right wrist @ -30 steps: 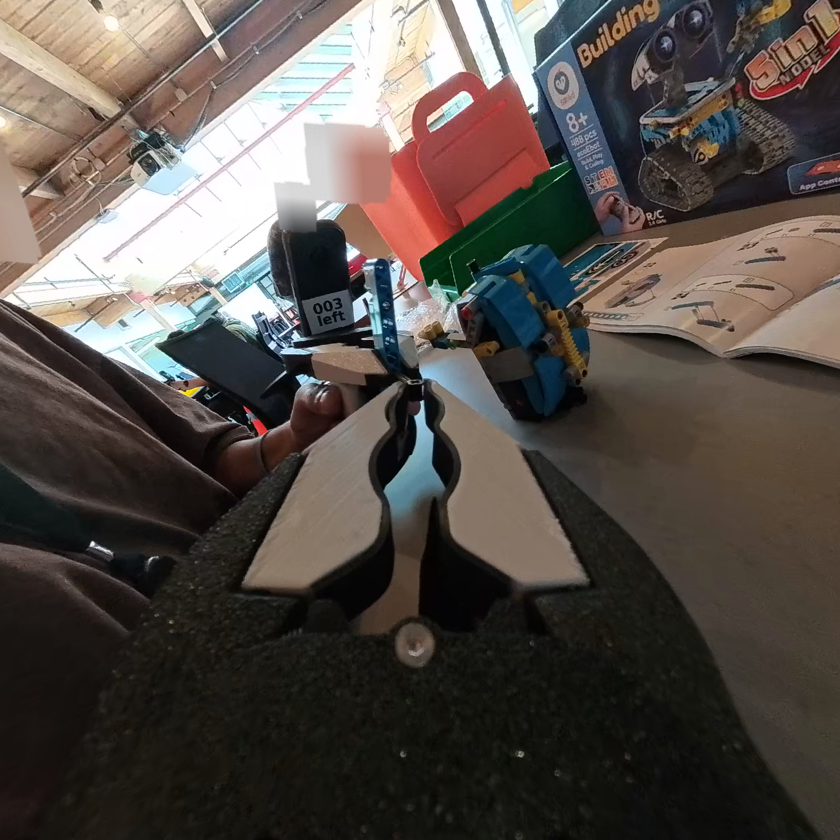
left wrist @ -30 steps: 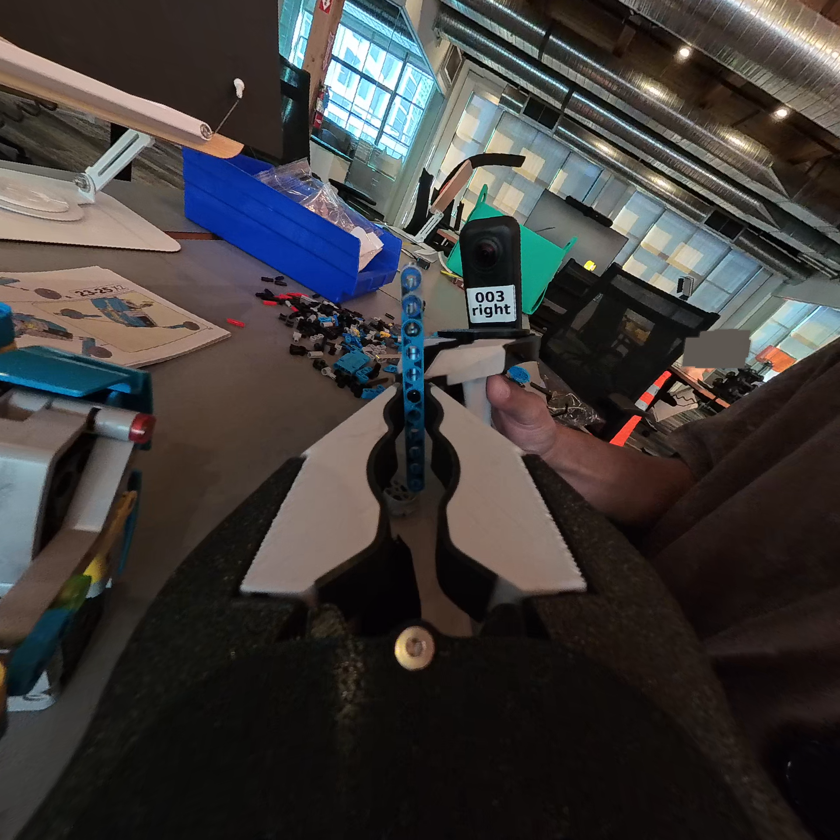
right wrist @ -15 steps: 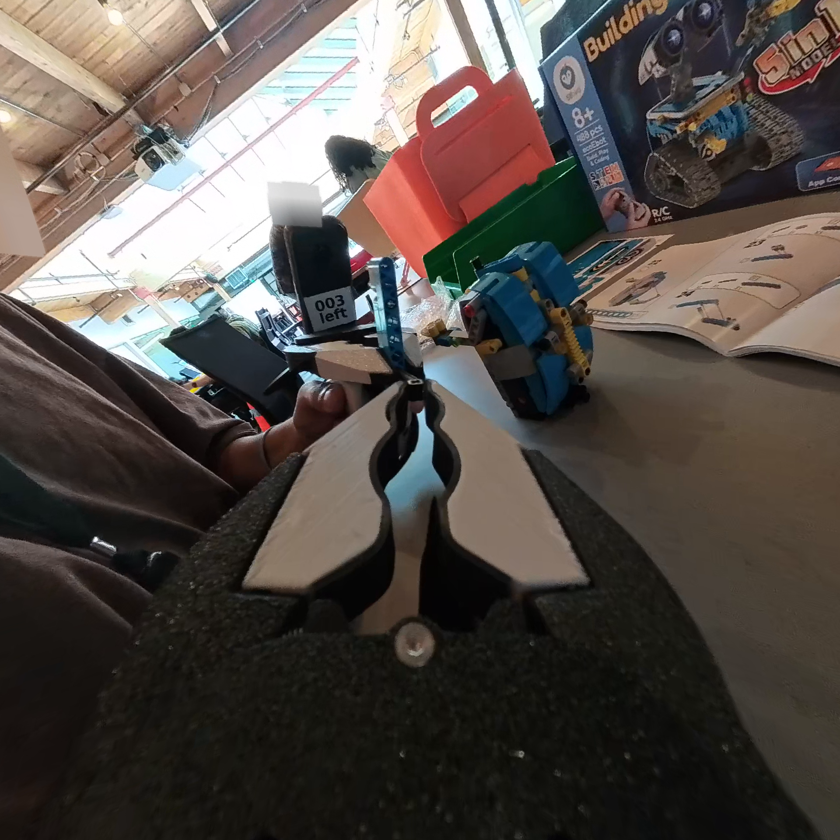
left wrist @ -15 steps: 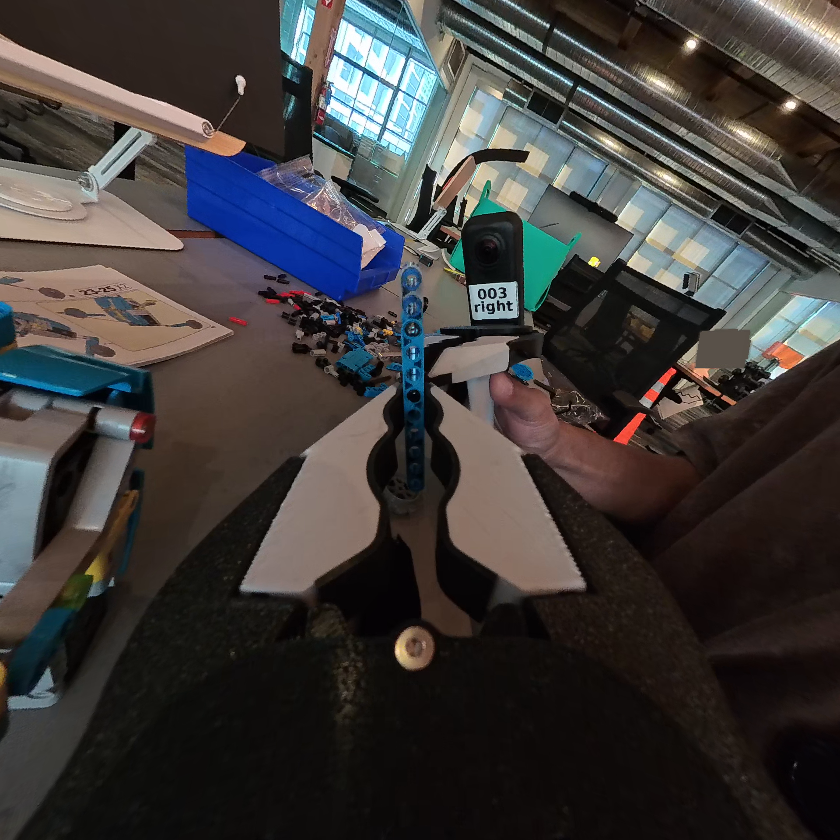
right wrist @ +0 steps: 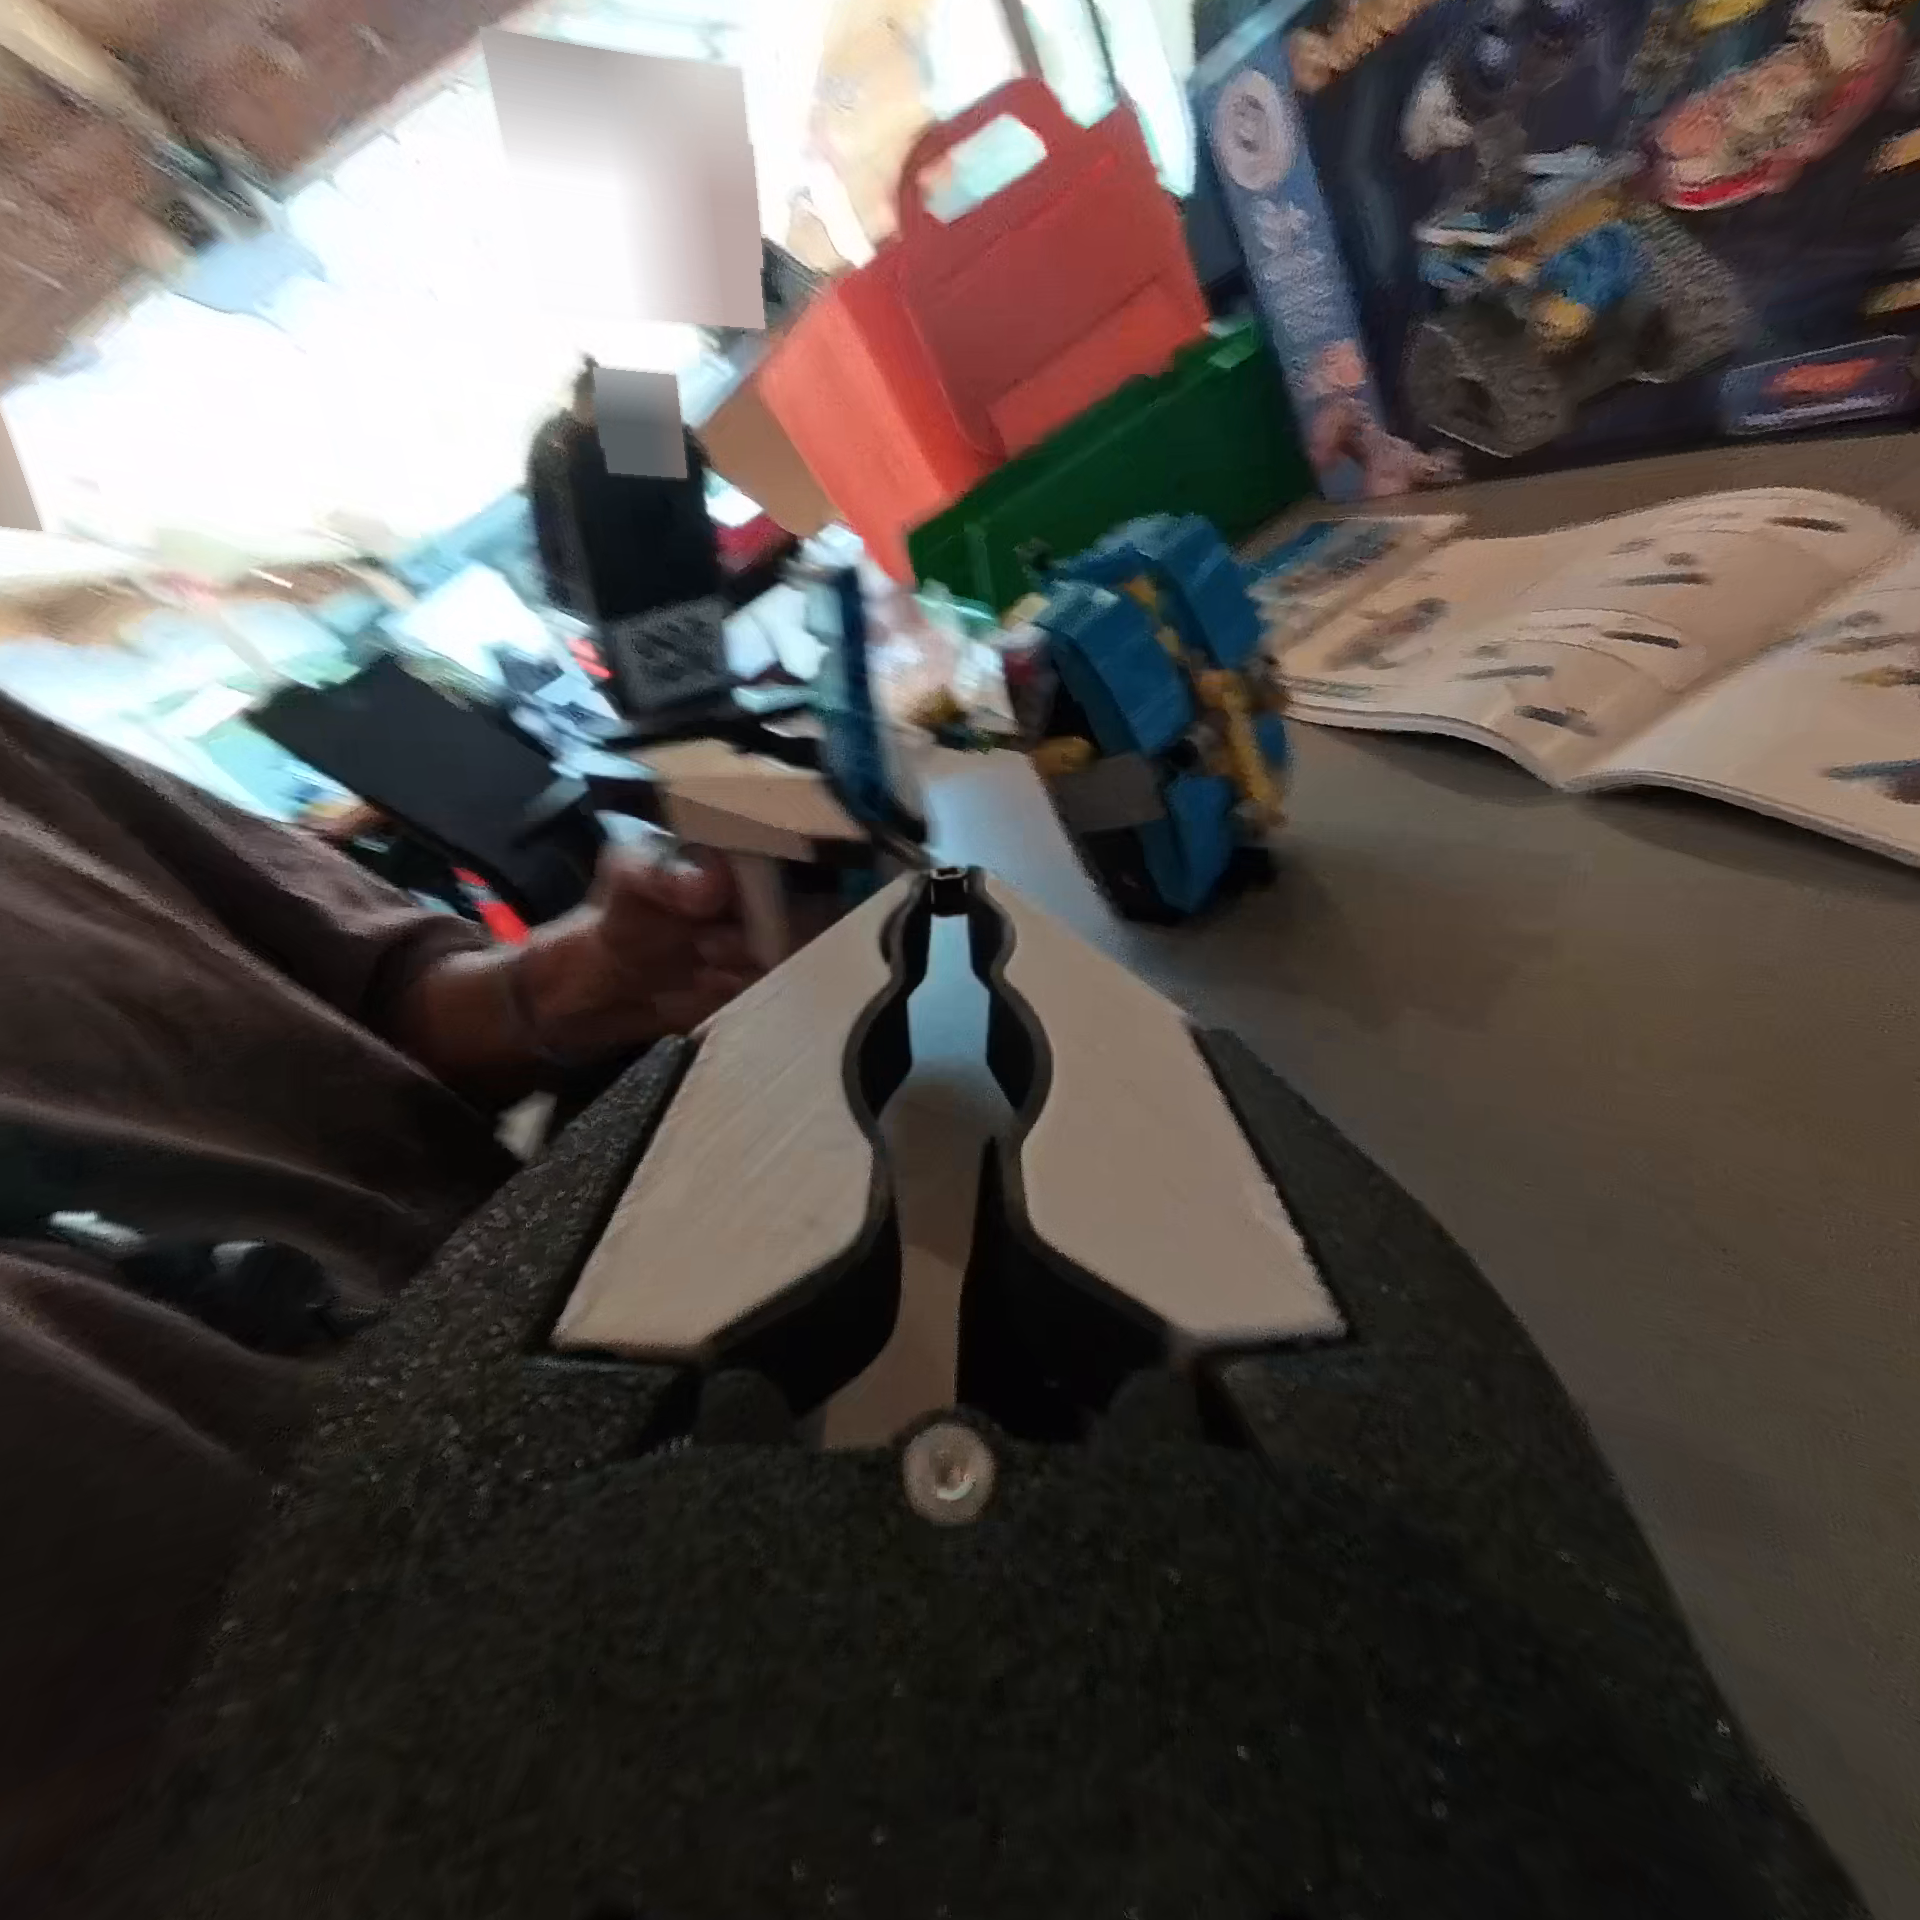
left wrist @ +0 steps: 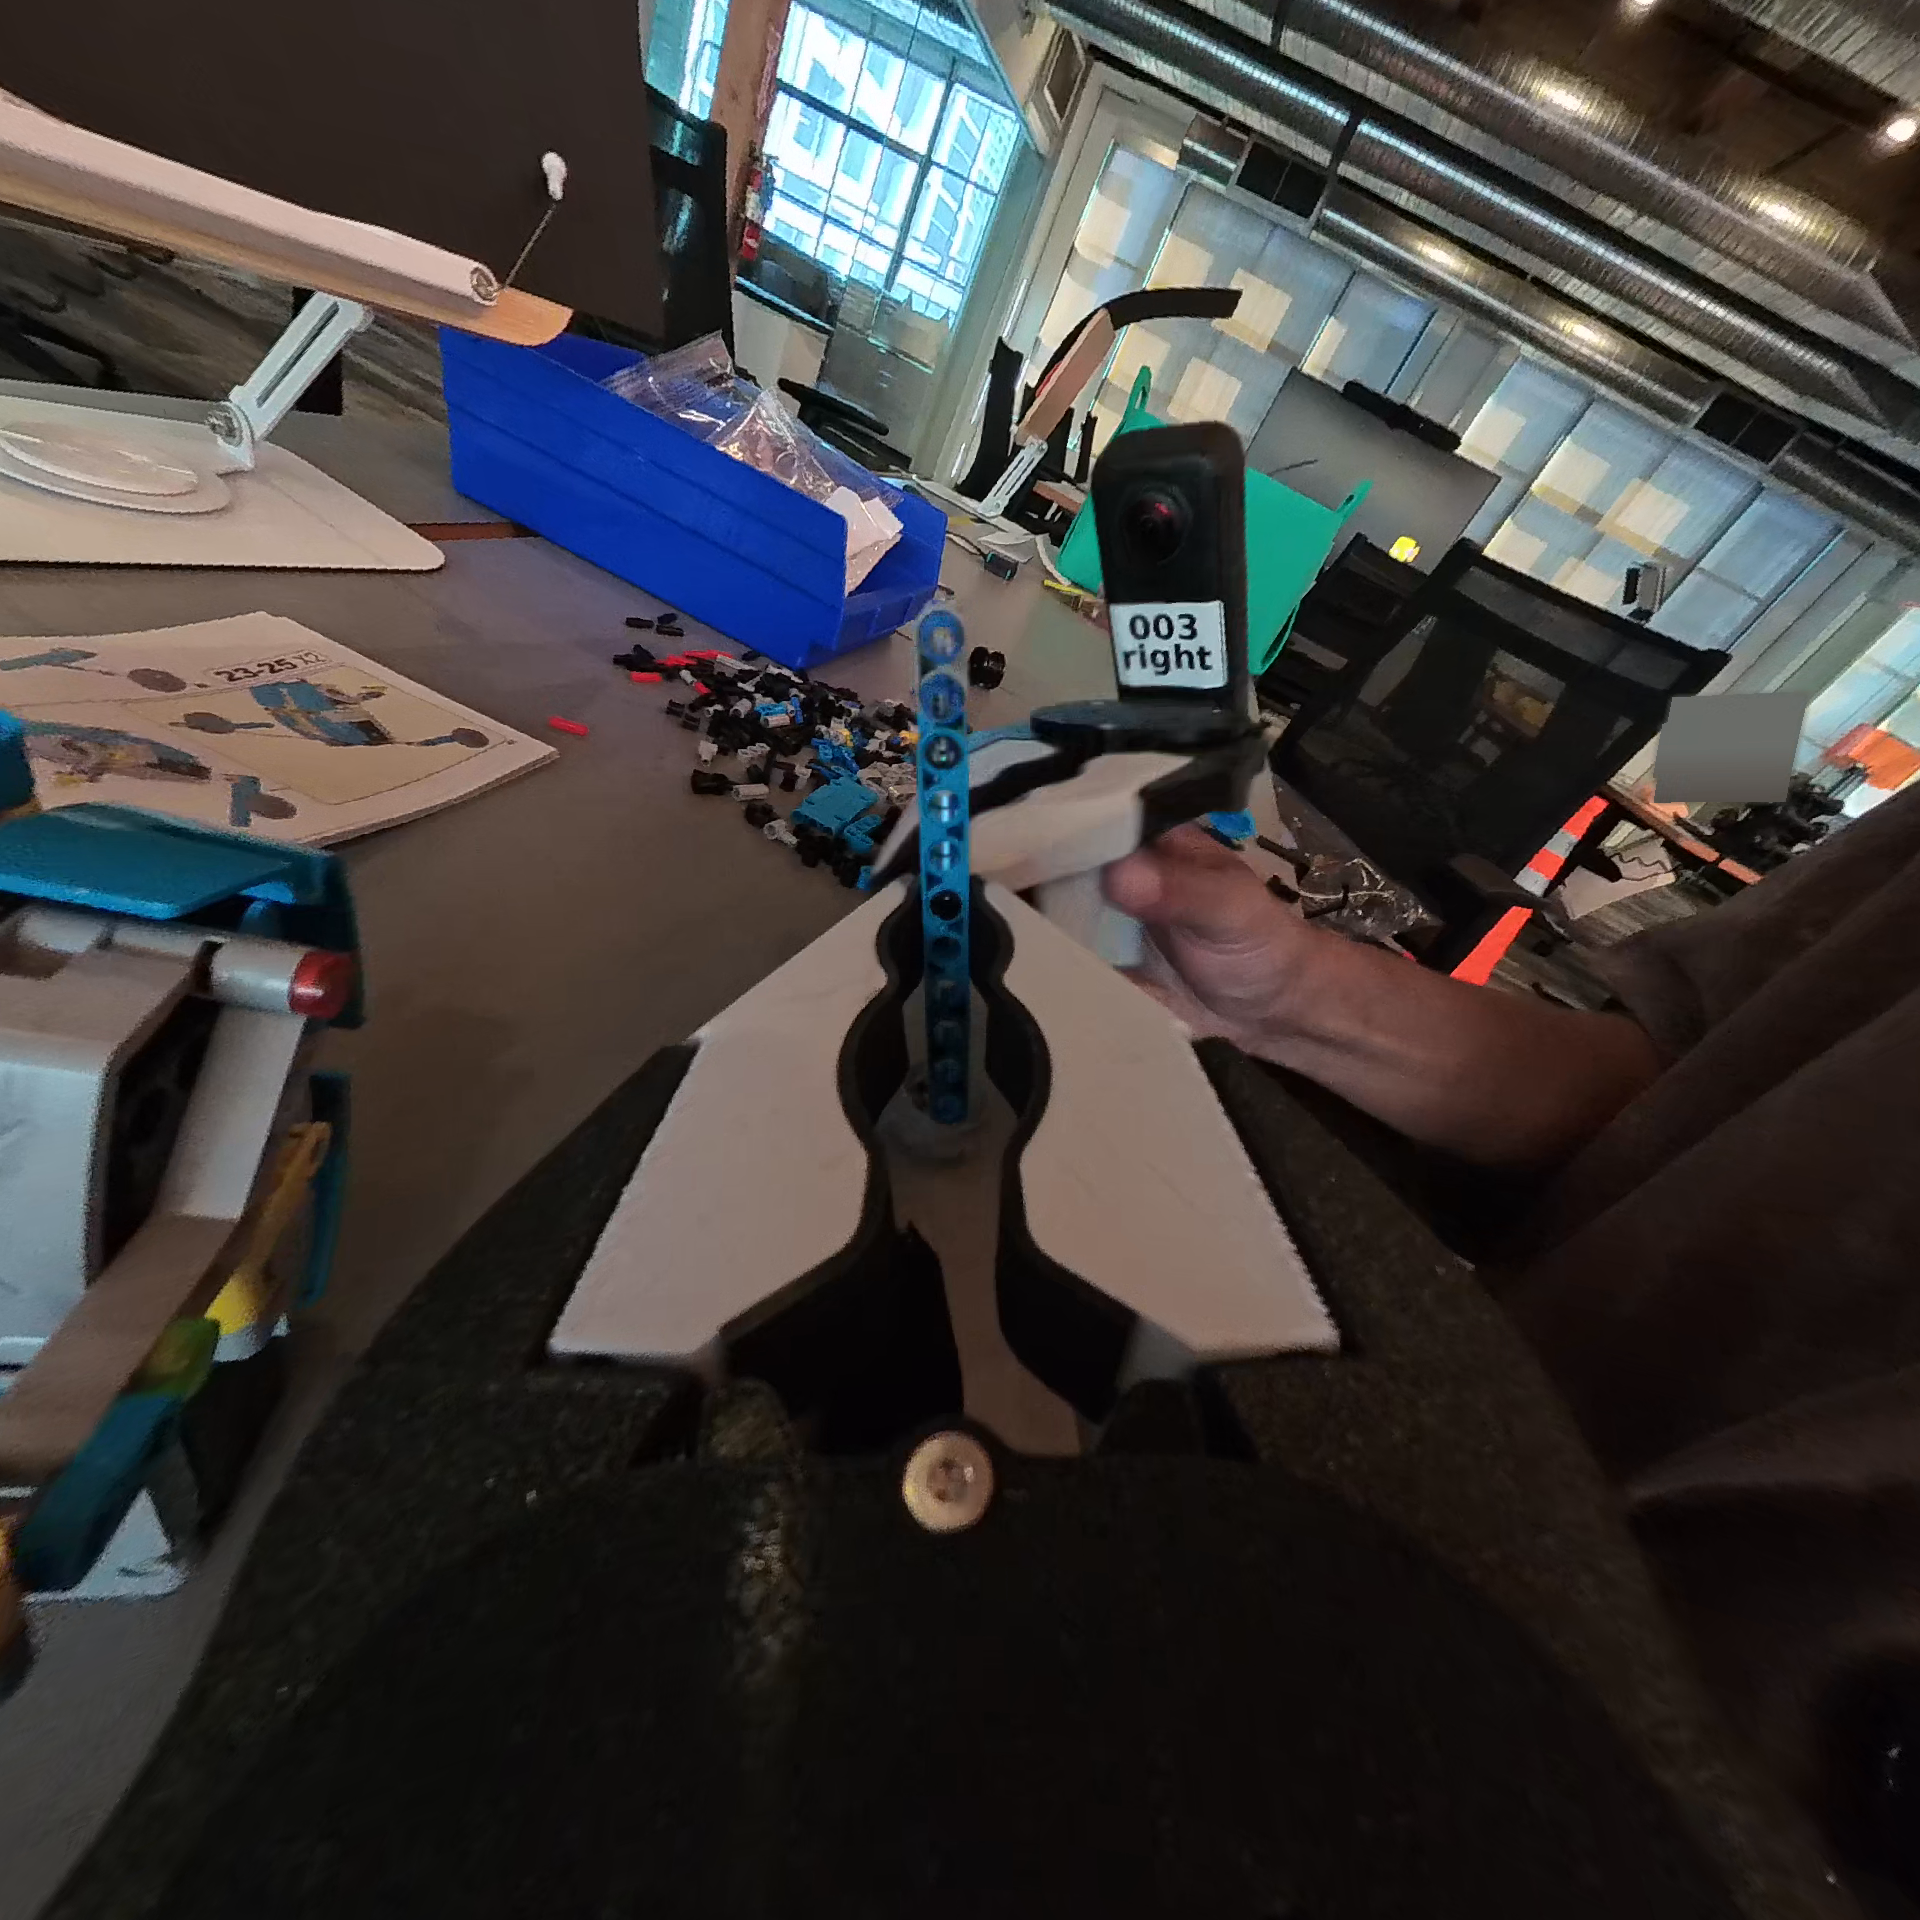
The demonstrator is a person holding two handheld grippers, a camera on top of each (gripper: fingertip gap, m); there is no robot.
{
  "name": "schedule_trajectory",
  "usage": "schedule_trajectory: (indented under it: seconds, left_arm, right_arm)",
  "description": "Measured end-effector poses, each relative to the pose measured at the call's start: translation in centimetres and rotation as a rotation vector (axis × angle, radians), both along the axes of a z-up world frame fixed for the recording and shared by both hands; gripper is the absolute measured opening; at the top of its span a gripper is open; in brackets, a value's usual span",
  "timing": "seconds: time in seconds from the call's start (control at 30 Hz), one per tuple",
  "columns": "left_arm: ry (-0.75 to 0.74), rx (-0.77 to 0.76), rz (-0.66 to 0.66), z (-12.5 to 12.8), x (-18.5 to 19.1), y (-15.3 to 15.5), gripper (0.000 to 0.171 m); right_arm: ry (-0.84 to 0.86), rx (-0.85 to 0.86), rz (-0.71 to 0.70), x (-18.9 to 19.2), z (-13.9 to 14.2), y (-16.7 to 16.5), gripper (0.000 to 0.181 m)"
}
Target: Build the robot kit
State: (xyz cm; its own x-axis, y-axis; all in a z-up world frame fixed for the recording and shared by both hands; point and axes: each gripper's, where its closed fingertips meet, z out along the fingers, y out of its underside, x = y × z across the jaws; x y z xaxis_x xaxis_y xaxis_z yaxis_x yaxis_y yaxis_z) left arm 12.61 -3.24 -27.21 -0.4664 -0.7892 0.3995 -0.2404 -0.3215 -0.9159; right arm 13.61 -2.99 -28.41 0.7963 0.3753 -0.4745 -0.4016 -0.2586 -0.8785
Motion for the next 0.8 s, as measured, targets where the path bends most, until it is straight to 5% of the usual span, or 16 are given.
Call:
schedule_trajectory:
  seconds: [0.13,0.27,0.8]
  left_arm:
    - [0.015,0.022,-0.001,-0.4,0.1,-0.2,0.007]
    - [0.018,0.041,-0.006,-0.6,0.1,-0.5,0.006]
    - [0.022,0.040,-0.008,-0.7,0.1,-0.5,0.007]
  right_arm:
    - [-0.428,-0.317,-0.123,4.3,-6.5,-0.6,0.006]
    - [-0.630,-0.525,-0.104,6.3,-10.4,-1.7,0.006]
    - [-0.578,-0.560,-0.094,6.9,-10.8,-3.7,0.009]
